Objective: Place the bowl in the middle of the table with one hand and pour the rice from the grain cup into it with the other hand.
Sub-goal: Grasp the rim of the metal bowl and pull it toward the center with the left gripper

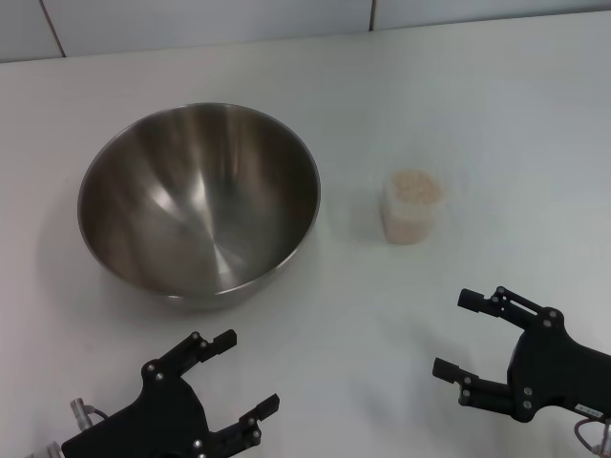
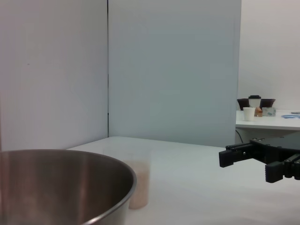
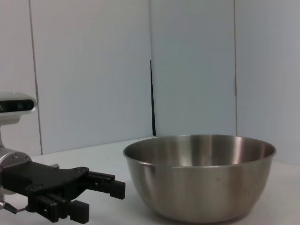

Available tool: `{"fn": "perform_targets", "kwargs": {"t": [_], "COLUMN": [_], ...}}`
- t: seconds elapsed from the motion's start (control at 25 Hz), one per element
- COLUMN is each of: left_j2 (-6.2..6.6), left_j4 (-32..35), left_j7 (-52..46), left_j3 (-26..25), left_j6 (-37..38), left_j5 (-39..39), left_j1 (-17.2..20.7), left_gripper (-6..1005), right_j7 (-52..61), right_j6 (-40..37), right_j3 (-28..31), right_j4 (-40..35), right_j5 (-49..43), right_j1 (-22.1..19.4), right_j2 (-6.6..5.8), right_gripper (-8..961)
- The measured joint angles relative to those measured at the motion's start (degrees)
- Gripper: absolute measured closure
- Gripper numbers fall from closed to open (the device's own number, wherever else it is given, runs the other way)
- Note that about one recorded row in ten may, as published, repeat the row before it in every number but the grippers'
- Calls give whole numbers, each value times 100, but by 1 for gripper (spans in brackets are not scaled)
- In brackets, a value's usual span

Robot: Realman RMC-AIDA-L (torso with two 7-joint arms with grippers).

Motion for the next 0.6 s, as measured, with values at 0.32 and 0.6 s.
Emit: {"fn": "perform_targets", "kwargs": {"t": [0.32,0.6], "left_j2": [0,116], "left_j4": [0,396], "left_j7": [-6,-980], "left_j3": [0,-1025], "left_j6": [48,1550], "left_j5": [11,-52], "left_j1": [-15,116], "left_gripper": [185,186], "right_j7": [0,-2], "right_j6": [0,1], "right_j3": [2,6], "right_j4": [-8,-85], "right_j5": [0,0], "right_j1": [10,-11], "right_j2": [13,34], "right_gripper": [119,119]}}
